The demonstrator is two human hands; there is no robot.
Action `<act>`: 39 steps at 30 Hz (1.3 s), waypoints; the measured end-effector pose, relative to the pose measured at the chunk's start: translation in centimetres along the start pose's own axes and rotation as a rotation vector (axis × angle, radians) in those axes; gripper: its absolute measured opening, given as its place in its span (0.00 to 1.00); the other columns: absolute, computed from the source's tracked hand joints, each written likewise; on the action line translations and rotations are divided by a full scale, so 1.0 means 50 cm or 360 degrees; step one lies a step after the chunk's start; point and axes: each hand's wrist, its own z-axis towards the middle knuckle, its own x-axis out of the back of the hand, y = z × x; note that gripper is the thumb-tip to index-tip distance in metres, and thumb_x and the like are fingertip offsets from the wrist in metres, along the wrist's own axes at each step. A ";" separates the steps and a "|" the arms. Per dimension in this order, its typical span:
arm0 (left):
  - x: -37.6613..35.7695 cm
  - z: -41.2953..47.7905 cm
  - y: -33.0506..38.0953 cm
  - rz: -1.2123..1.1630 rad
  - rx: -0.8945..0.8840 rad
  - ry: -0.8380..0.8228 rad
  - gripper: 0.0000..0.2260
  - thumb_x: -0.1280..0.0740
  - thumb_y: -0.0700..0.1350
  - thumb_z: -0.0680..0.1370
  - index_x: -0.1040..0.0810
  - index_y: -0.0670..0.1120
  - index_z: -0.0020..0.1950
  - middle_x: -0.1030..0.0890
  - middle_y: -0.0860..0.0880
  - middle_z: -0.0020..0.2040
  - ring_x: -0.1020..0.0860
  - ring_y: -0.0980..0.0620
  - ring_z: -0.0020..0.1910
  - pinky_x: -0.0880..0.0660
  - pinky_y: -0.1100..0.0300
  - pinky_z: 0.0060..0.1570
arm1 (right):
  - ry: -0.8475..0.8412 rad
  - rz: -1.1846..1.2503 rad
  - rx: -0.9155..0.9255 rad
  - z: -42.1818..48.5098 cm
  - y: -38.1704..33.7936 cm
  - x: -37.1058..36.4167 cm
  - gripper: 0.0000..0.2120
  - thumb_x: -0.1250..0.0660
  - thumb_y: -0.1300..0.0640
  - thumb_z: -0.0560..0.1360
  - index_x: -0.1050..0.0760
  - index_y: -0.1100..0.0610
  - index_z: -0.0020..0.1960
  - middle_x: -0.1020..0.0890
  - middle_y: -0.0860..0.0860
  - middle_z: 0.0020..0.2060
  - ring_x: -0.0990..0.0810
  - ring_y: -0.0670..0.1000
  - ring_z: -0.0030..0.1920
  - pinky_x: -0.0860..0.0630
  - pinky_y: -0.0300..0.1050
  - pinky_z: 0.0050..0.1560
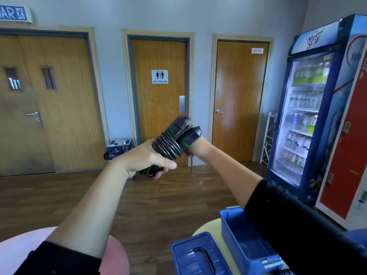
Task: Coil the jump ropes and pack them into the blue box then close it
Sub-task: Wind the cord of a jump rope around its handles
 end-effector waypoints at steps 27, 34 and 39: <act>-0.005 0.063 -0.070 0.0682 0.0936 0.0855 0.45 0.21 0.47 0.63 0.42 0.51 0.74 0.20 0.43 0.52 0.19 0.44 0.34 0.21 0.56 0.30 | 0.0058 -0.1859 0.0303 -0.110 -0.025 0.013 0.17 0.39 0.40 0.77 0.23 0.51 0.55 0.21 0.49 0.40 0.21 0.52 0.44 0.30 0.43 0.40; -0.055 0.053 -0.034 0.0936 0.0638 0.0317 0.49 0.33 0.78 0.49 0.36 0.64 0.69 0.17 0.46 0.45 0.18 0.45 0.35 0.19 0.53 0.36 | -0.0207 -0.1695 0.0700 -0.034 -0.109 0.067 0.09 0.29 0.44 0.71 0.18 0.49 0.44 0.18 0.41 0.38 0.24 0.43 0.38 0.29 0.41 0.40; -0.057 0.032 -0.023 0.0500 0.0413 0.0179 0.24 0.27 0.69 0.60 0.28 0.64 0.51 0.22 0.47 0.31 0.28 0.53 0.23 0.29 0.60 0.27 | -0.0502 -0.0736 0.0437 0.008 -0.095 0.083 0.11 0.21 0.56 0.66 0.22 0.60 0.38 0.20 0.46 0.32 0.23 0.42 0.32 0.25 0.37 0.39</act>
